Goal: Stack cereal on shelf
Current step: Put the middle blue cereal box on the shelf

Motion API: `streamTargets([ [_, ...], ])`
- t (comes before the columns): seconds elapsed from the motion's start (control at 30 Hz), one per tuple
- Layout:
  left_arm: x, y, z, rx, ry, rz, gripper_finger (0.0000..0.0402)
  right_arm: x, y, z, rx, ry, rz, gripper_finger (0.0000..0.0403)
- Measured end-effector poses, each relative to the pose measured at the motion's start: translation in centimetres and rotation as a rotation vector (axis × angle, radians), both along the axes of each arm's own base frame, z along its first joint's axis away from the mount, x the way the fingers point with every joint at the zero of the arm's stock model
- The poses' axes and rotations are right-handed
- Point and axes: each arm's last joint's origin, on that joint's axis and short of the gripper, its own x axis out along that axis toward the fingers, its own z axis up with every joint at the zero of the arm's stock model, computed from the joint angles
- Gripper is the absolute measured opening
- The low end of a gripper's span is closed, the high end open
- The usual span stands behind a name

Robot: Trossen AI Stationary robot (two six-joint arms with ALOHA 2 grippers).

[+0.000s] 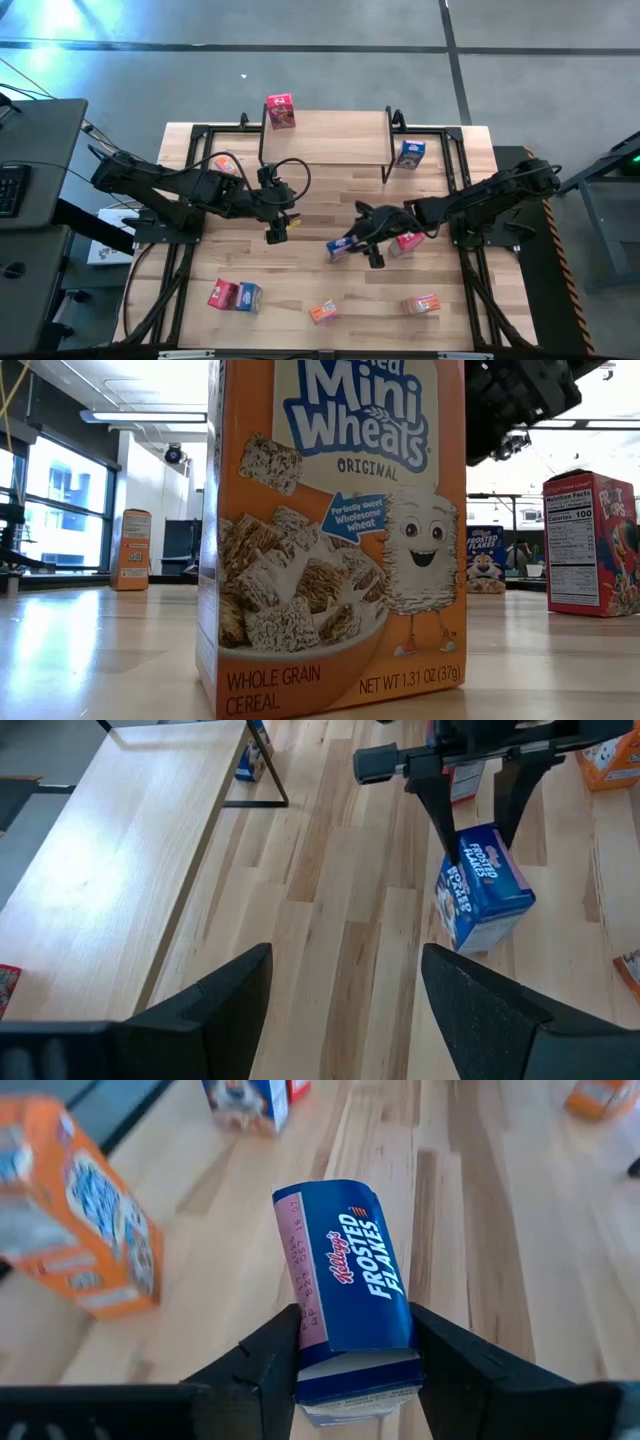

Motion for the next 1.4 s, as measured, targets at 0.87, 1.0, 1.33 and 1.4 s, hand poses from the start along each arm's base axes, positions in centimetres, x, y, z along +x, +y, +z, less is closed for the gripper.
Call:
streamTargets([
  [0.87, -0.6, 2.4, 1.1, 0.007, -0.042, 0.081, 0.0248, 3.2, -7.4, 11.9, -0.150, 0.000, -0.213, 0.0158],
  [1.0, -0.5, 3.8, 1.1, 0.008, -0.042, 0.131, 0.0248, 3.1, -9.6, 13.3, -0.182, -0.027, -0.262, 0.0158],
  [1.33, -0.4, 6.8, 1.1, 0.024, -0.027, 0.213, 0.0248, 2.0, -15.3, 15.2, -0.258, -0.063, -0.380, 0.0158],
  [1.4, -0.5, 7.2, 1.1, 0.024, -0.026, 0.228, 0.0248, 1.7, -16.5, 15.4, -0.281, -0.077, -0.401, 0.0158],
])
